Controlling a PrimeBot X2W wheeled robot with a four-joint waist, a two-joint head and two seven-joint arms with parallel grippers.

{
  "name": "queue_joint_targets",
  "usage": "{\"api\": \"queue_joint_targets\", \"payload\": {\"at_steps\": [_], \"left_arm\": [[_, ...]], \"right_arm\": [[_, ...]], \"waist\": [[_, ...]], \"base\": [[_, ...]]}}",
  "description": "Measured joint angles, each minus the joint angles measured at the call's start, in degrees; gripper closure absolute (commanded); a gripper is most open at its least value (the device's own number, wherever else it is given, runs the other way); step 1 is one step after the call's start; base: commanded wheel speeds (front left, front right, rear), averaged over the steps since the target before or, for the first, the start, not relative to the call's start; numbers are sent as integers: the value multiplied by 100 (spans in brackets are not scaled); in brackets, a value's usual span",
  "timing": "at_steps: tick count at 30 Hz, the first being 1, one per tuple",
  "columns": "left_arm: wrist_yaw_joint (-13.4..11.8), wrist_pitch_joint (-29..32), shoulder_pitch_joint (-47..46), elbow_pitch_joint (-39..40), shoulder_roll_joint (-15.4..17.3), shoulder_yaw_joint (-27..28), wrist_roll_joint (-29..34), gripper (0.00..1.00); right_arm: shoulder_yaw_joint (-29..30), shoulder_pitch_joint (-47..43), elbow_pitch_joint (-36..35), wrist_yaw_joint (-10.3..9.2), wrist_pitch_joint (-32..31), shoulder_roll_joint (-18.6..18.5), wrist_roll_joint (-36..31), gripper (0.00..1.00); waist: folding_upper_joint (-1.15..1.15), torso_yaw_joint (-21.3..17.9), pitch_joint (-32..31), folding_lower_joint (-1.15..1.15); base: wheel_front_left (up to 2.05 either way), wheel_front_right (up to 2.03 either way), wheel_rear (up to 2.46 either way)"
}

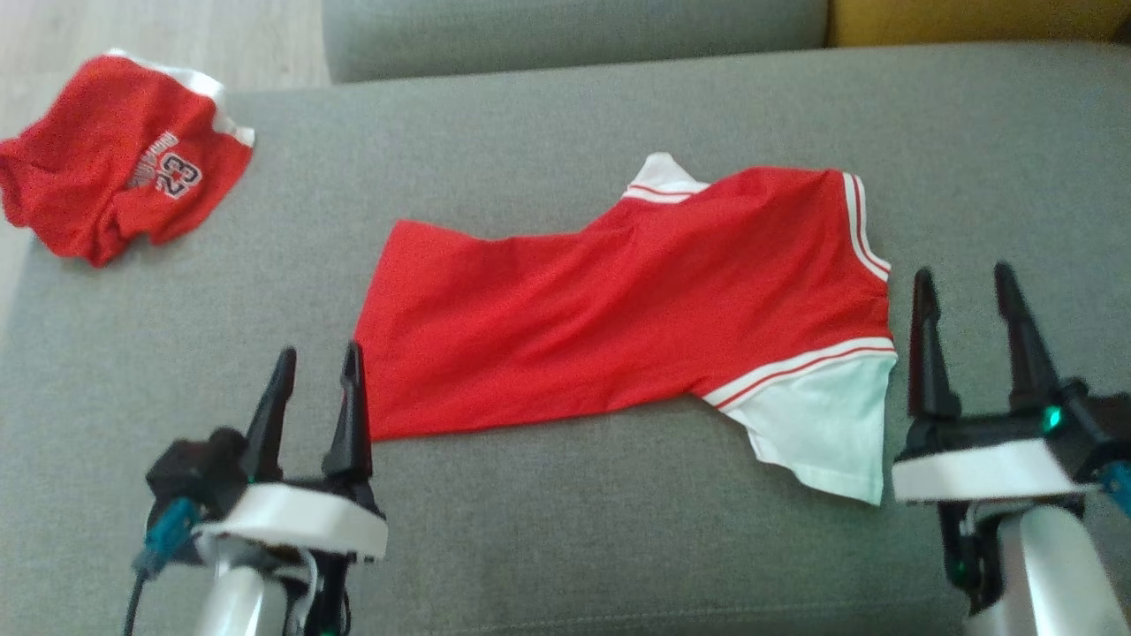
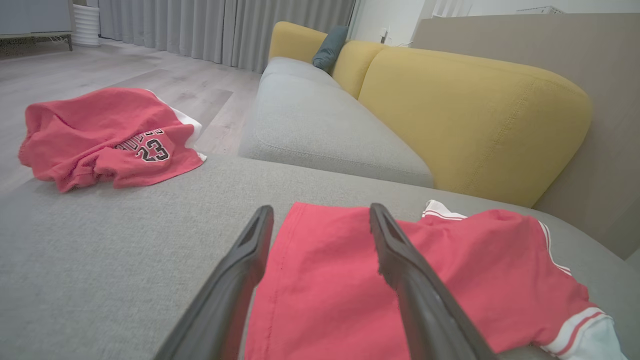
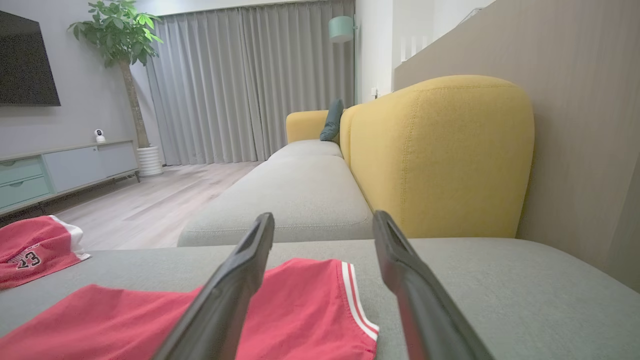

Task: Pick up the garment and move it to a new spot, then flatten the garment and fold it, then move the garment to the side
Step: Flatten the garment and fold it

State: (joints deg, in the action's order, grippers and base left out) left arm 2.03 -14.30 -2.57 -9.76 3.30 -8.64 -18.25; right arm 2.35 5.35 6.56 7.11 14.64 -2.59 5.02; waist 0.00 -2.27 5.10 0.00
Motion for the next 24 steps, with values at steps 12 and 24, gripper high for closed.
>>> {"api": "queue_joint_targets", "payload": {"at_steps": [12,24], "left_arm": [[-108,1,469,-15,-11,-123,41,0],[-160,1,485,-15,-23,-197,45,0]], "right_arm": [[-213,-351,149,0,0,1,43,0],[-258,-380,682,0,0,1,43,0]], "waist": [[0,89,-374,0],[0,109,-431,0]], "base": [[0,0,0],[0,0,0]]}}
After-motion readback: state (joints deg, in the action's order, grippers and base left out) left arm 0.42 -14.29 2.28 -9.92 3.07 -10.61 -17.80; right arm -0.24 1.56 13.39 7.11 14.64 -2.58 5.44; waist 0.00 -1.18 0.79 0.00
